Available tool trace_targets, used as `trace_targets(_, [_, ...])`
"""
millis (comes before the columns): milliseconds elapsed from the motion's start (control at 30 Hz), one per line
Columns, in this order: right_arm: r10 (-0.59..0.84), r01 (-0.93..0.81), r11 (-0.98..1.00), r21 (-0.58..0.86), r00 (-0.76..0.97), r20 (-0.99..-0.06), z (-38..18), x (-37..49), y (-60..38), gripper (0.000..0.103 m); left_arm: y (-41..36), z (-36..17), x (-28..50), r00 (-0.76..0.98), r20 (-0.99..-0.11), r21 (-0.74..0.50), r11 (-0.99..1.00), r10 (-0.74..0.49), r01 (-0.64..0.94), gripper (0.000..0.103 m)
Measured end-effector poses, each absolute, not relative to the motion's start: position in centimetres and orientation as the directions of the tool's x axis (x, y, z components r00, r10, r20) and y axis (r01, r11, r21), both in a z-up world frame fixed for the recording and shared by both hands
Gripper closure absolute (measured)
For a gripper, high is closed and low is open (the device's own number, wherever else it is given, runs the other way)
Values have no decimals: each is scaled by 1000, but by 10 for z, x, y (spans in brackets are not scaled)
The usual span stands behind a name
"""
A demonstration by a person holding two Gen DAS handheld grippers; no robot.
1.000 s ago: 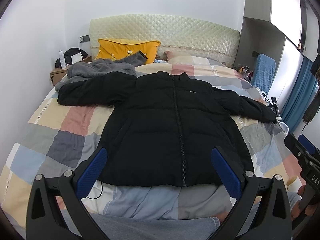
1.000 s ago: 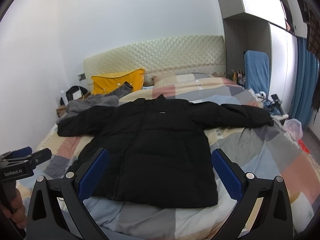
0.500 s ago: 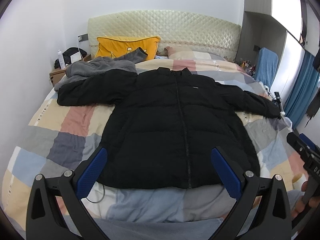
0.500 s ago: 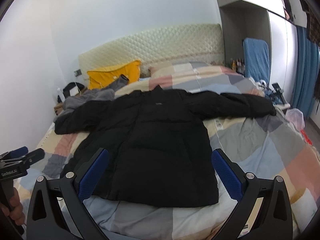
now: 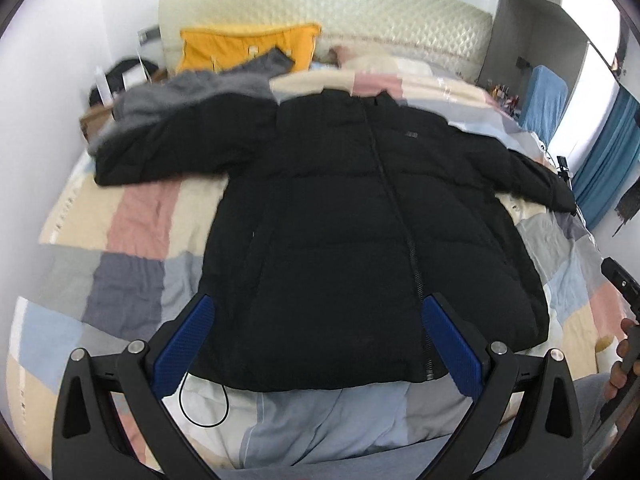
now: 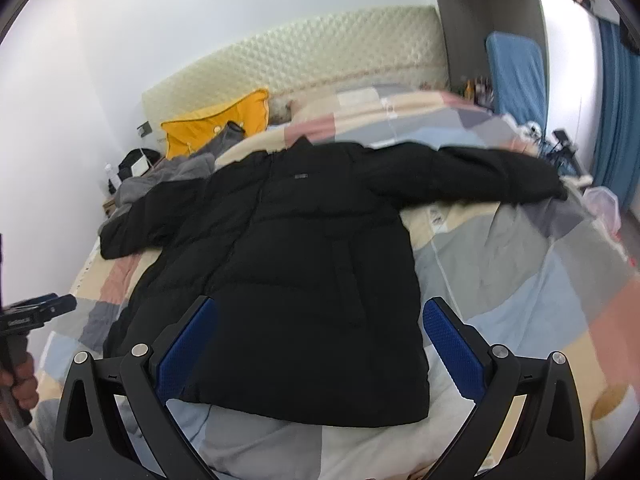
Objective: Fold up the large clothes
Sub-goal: 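Lower both grippers to the jacket hem and close on it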
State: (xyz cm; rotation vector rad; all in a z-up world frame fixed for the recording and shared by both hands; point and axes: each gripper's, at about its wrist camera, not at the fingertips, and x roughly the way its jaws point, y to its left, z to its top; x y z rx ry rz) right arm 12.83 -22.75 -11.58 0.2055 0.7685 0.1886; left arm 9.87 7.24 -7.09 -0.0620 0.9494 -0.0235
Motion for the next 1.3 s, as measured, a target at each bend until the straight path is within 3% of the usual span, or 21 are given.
trace_targets(233, [354, -132, 930, 343, 576, -737, -152, 154, -245, 1, 118, -116, 127, 448, -894, -68, 995, -28, -75, 0])
trace_targets(500, [365, -25, 917, 399, 461, -809, -205, 184, -284, 1, 157, -171, 141, 285, -947, -199, 968, -150, -151, 0])
trace_targets(733, [467, 58, 842, 536, 421, -778, -235, 194, -310, 1, 175, -205, 149, 237, -944, -276, 941, -228, -194, 0])
trace_targets(933, [513, 115, 813, 570, 322, -796, -271, 209, -307, 11, 187, -224, 157, 253, -925, -340, 913, -283, -224, 1])
trace_targets(1300, [583, 78, 768, 636, 327, -744, -275, 216, -292, 10, 191, -240, 166, 254, -946, -253, 947, -200, -200, 1])
